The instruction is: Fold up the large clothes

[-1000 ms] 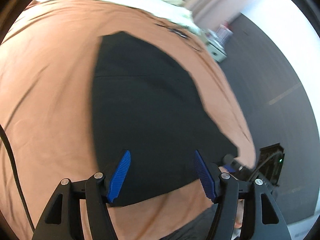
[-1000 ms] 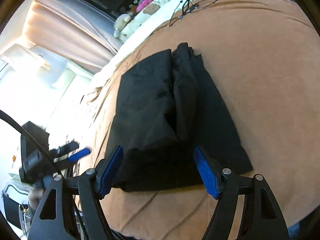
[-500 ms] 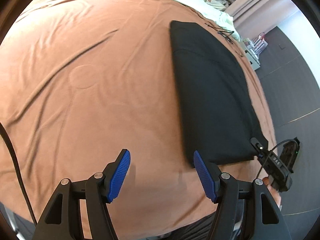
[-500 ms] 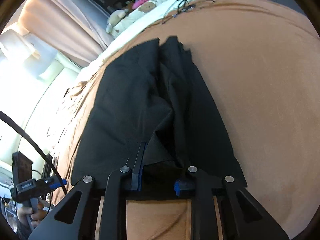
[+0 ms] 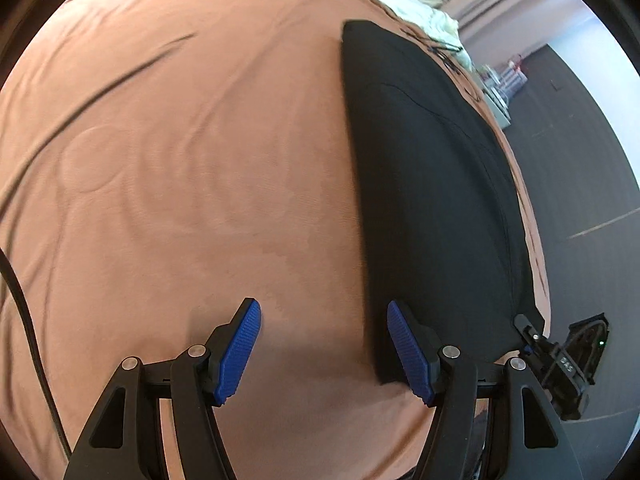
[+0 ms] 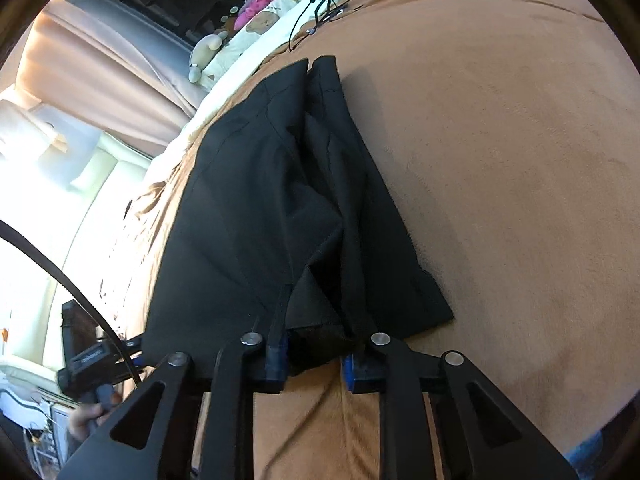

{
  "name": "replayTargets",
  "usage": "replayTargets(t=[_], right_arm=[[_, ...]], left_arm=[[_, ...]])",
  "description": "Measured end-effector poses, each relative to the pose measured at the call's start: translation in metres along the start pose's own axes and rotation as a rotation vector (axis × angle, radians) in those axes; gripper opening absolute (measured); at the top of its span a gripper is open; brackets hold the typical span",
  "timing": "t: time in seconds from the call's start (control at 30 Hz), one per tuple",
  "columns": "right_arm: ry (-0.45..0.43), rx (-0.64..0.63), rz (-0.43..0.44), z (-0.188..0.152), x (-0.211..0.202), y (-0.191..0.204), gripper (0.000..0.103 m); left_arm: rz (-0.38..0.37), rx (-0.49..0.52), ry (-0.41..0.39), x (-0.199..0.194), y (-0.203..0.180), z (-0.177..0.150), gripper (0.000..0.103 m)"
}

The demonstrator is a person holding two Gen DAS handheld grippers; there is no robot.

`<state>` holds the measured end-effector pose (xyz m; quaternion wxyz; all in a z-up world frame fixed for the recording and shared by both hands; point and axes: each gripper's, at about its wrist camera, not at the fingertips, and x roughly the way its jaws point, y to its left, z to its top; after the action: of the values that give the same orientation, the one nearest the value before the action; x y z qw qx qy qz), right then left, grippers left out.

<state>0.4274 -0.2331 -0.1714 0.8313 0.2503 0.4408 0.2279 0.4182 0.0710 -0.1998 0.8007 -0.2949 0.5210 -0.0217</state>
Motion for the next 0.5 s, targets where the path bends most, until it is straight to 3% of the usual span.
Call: replayTargets(t=[0.03, 0.1, 0.17, 0.23, 0.5], right_arm=[[-0.004, -0.012, -0.037, 0.001, -0.004, 0.002, 0.027], [-0.017, -0.074, -0.108, 0.007, -0.009, 0.01, 0.044], [-0.025, -0.106, -0.108, 0.016, -0.015, 0.017, 0.06], [-0.028, -0.113, -0.083, 0.027, -0.017, 0.02, 0.07], [0.077, -0.078, 0.028, 0.087, 0.022, -0.002, 0.071]], left_arm=[[0.011, 0.01, -0.005, 0.002, -0.002, 0.003, 0.067], [0.015, 0.018, -0.009, 0.004, -0.002, 0.012, 0.067], [-0.001, 0.006, -0.01, 0.004, 0.002, 0.018, 0.067], [-0.019, -0.003, -0.017, 0.003, 0.006, 0.026, 0.067], [-0.096, 0.009, -0.038, 0.002, -0.009, 0.056, 0.067]])
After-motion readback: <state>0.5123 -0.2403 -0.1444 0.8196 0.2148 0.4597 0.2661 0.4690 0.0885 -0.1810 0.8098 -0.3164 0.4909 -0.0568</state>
